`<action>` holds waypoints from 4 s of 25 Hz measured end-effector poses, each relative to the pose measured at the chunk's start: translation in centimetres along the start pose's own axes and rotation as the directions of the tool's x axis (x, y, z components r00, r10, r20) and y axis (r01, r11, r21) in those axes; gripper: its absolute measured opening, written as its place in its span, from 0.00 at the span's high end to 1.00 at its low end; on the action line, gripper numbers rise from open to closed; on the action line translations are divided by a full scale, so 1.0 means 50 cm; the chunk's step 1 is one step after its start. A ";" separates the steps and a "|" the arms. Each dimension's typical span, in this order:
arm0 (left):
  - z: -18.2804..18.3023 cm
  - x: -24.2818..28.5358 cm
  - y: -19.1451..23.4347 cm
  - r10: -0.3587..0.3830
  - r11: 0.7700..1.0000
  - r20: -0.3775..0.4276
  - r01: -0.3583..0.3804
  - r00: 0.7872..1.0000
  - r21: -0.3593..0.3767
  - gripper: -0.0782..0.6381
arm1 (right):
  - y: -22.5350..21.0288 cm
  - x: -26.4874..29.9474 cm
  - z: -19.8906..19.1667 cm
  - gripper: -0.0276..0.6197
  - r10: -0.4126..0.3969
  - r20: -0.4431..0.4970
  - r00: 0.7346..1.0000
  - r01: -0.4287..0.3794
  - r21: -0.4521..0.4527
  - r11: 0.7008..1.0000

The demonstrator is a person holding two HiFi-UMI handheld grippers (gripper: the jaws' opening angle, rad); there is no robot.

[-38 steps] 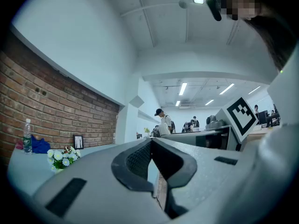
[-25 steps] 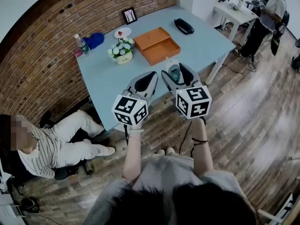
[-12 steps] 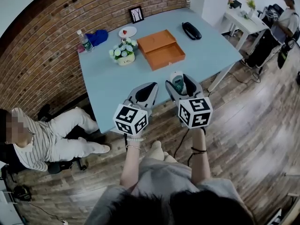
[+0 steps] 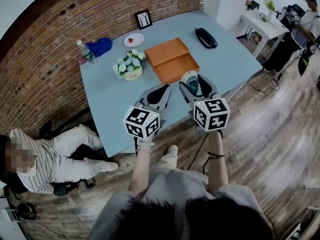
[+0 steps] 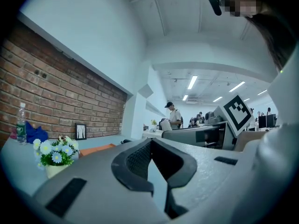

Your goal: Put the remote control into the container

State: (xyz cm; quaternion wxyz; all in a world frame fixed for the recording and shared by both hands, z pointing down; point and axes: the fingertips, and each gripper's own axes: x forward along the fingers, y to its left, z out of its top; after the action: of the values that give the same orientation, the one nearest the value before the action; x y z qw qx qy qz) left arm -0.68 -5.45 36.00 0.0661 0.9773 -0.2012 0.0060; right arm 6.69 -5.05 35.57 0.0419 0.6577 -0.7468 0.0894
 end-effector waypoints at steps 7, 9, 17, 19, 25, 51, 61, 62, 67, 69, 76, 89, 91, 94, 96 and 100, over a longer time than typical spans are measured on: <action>-0.015 0.066 0.059 -0.025 1.000 -0.024 0.024 0.999 -0.016 0.89 | -0.041 0.083 -0.009 0.51 -0.003 -0.037 0.999 0.003 -0.012 1.000; -0.017 0.081 0.078 -0.026 0.999 -0.027 0.025 0.999 -0.024 0.89 | -0.050 0.104 -0.008 0.51 -0.002 -0.047 0.999 0.001 -0.023 1.000; -0.027 0.132 0.127 -0.040 0.998 -0.042 0.038 0.998 -0.043 0.89 | -0.081 0.164 -0.015 0.51 -0.005 -0.064 0.998 0.005 -0.001 1.000; -0.033 0.140 0.139 -0.042 0.998 -0.042 0.039 0.998 -0.050 0.89 | -0.085 0.173 -0.025 0.51 -0.010 -0.070 0.997 0.011 0.006 1.000; -0.064 0.156 0.166 -0.027 0.996 -0.065 0.021 0.998 -0.082 0.89 | -0.108 0.205 -0.055 0.51 -0.010 -0.112 0.994 0.011 0.015 1.000; -0.140 0.309 0.317 0.193 0.955 -0.150 -0.221 0.970 -0.200 0.89 | -0.203 0.447 -0.112 0.51 0.262 -0.326 0.908 -0.301 -0.077 0.950; -0.193 0.305 0.335 0.207 0.929 -0.214 -0.261 0.955 -0.263 0.89 | -0.173 0.489 -0.188 0.51 0.348 -0.492 0.798 -0.481 -0.171 0.860; -0.199 0.304 0.336 0.205 0.926 -0.220 -0.262 0.954 -0.271 0.89 | -0.170 0.491 -0.198 0.51 0.352 -0.513 0.783 -0.498 -0.179 0.848; -0.226 0.303 0.348 0.199 0.917 -0.241 -0.267 0.950 -0.298 0.89 | -0.165 0.509 -0.244 0.51 0.356 -0.606 0.711 -0.573 -0.206 0.794; -0.238 0.301 0.350 0.200 0.911 -0.247 -0.272 0.948 -0.310 0.89 | -0.163 0.512 -0.263 0.51 0.354 -0.634 0.687 -0.590 -0.202 0.782; -0.262 0.308 0.346 0.193 0.899 -0.263 -0.277 0.945 -0.339 0.89 | -0.162 0.513 -0.320 0.51 0.362 -0.723 0.589 -0.645 -0.151 0.749; -0.290 0.311 0.343 0.194 0.878 -0.278 -0.293 0.941 -0.378 0.89 | -0.166 0.530 -0.404 0.51 0.283 -0.825 0.488 -0.684 -0.160 0.712; -0.293 0.310 0.342 0.191 0.876 -0.279 -0.292 0.941 -0.384 0.89 | -0.166 0.533 -0.410 0.51 0.268 -0.833 0.484 -0.682 -0.167 0.712; -0.292 0.307 0.346 0.194 0.873 -0.278 -0.294 0.941 -0.388 0.89 | -0.164 0.539 -0.415 0.51 0.248 -0.842 0.478 -0.687 -0.183 0.703; -0.292 0.305 0.348 0.196 0.872 -0.278 -0.296 0.940 -0.389 0.89 | -0.167 0.541 -0.419 0.51 0.229 -0.850 0.474 -0.689 -0.196 0.698; -0.294 0.303 0.349 0.196 0.871 -0.281 -0.299 0.939 -0.391 0.89 | -0.174 0.537 -0.428 0.51 0.224 -0.856 0.466 -0.688 -0.191 0.700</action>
State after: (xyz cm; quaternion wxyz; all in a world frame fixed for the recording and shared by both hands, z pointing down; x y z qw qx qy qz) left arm 6.60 -25.35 53.39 0.3005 0.8971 -0.3128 0.0843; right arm 10.60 -28.24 62.09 0.5087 0.2757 -0.7975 0.1707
